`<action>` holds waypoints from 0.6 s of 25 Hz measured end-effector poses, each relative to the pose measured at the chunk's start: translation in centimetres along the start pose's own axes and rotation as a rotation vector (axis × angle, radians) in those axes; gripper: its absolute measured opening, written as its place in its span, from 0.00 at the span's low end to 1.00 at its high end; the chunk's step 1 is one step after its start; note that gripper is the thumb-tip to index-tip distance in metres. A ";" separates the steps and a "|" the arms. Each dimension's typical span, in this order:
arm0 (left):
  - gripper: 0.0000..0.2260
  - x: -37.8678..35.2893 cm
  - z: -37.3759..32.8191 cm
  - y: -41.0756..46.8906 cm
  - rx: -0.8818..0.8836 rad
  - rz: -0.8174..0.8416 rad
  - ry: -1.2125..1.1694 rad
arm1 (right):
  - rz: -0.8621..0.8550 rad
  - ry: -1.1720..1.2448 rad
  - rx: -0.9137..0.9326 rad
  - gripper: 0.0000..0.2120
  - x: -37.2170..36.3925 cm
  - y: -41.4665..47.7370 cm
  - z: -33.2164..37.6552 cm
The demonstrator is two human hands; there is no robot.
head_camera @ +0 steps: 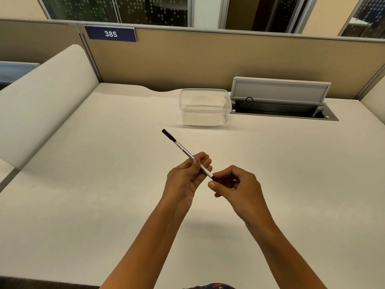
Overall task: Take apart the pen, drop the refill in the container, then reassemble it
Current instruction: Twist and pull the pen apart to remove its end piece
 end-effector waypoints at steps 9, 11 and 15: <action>0.08 -0.2 0.0 0.0 0.024 -0.018 -0.018 | -0.069 -0.050 0.034 0.02 0.1 -0.5 0.4; 0.07 -0.2 0.2 -0.2 0.038 -0.031 -0.038 | -0.128 -0.077 0.079 0.05 0.5 -0.8 0.9; 0.08 -0.4 0.1 0.0 0.033 -0.042 -0.042 | -0.173 -0.151 0.167 0.09 0.5 -1.3 2.0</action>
Point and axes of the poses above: each hand's wrist, its own y-axis towards the middle knuckle, its own x-axis out of the back of the hand, z = x × y, the point moved 10 cm from there along y, towards the middle knuckle, and after that the axes turned 14 degrees about -x, right-handed, at the moved point
